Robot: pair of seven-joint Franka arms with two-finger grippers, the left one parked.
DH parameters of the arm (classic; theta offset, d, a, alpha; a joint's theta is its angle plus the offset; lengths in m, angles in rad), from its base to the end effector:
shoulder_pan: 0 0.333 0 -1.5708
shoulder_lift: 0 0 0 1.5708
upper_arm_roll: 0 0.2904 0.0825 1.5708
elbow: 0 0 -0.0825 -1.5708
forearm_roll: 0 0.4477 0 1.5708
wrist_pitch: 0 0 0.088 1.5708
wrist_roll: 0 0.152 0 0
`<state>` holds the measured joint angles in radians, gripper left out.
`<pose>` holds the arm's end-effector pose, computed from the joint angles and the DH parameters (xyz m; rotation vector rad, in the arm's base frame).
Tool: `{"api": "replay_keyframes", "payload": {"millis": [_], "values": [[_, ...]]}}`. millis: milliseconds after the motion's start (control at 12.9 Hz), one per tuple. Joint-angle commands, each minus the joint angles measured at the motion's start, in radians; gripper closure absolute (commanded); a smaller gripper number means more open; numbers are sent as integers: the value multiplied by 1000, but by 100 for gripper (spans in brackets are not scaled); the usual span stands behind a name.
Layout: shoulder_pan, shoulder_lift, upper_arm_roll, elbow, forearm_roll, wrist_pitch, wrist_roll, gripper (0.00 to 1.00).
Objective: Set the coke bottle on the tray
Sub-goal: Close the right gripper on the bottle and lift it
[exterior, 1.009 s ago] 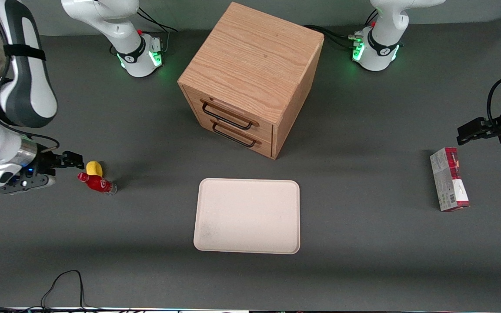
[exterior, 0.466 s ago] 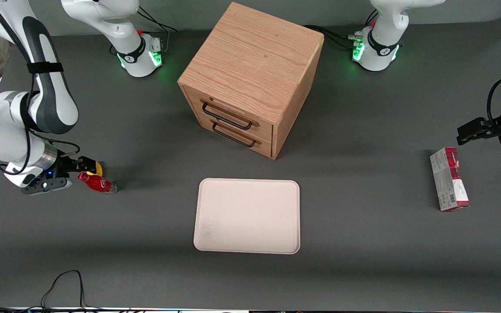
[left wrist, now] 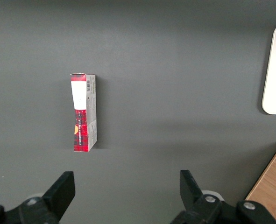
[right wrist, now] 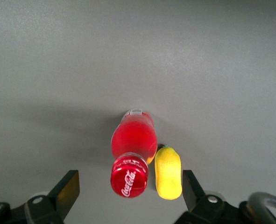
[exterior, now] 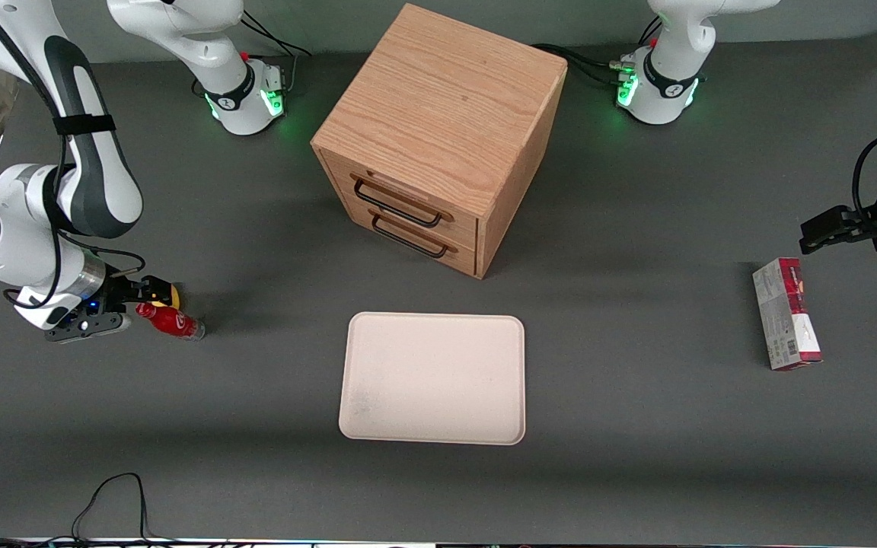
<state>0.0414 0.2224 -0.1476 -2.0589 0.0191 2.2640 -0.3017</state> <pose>0.6198 -0.0665 0.2166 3.1134 0.2912 -0.0282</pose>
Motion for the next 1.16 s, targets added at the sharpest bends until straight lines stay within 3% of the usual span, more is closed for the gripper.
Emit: {"api": "replay_keyframes", "payload": {"millis": [0, 776, 931, 1086], "values": [[3, 0, 0, 2, 4, 20, -5, 100], [5, -6, 3, 14, 4, 8, 4, 100], [14, -20, 8, 104, 5, -114, 41, 100], [38, -28, 8, 286, 4, -382, 73, 100]]}}
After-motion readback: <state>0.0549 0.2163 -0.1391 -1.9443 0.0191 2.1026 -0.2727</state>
